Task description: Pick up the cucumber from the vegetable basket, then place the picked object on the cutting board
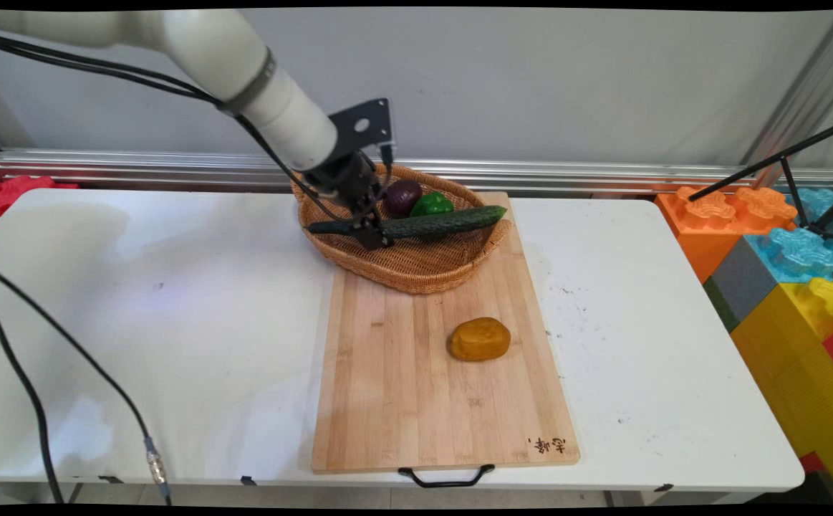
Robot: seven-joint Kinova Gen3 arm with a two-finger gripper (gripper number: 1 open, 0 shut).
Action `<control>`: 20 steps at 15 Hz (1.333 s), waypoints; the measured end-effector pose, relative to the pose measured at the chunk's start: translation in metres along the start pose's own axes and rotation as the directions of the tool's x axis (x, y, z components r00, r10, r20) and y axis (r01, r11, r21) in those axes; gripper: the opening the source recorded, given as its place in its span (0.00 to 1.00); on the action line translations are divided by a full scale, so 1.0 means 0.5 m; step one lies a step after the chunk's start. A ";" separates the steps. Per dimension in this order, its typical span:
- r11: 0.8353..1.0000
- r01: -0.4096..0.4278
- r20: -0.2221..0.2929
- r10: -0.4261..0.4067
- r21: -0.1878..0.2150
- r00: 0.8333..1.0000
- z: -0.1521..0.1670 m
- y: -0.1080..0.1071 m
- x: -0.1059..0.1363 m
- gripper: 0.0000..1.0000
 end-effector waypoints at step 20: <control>0.993 -0.112 0.026 0.111 0.041 0.993 0.111 0.001 0.050 0.00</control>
